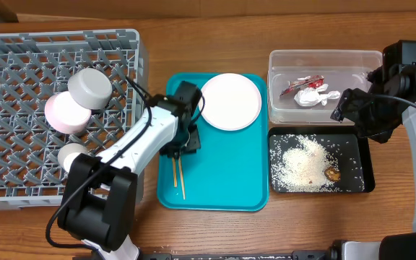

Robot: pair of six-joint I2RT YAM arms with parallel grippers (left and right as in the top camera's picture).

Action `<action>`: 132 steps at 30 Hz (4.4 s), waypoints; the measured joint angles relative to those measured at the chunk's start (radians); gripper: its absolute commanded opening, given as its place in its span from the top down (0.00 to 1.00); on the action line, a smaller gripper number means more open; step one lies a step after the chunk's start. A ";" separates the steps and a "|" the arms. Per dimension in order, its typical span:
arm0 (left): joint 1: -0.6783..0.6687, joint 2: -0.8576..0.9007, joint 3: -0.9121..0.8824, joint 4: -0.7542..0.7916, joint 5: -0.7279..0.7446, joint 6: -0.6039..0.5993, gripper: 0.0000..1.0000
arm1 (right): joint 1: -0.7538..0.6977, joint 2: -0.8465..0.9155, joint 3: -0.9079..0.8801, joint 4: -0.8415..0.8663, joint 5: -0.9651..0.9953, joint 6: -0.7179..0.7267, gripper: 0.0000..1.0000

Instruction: Sort waste into correct bins and load items into the dishwasher

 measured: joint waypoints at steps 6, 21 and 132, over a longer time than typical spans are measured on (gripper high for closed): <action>0.000 0.000 -0.055 0.037 0.005 0.000 0.66 | 0.000 0.000 0.000 -0.002 0.000 0.000 0.26; 0.000 -0.002 -0.121 0.129 0.016 -0.001 0.96 | 0.000 0.000 0.000 -0.009 0.000 0.000 0.26; 0.388 -0.118 0.312 -0.180 -0.146 0.275 0.72 | 0.000 0.000 0.000 -0.023 0.000 0.000 0.25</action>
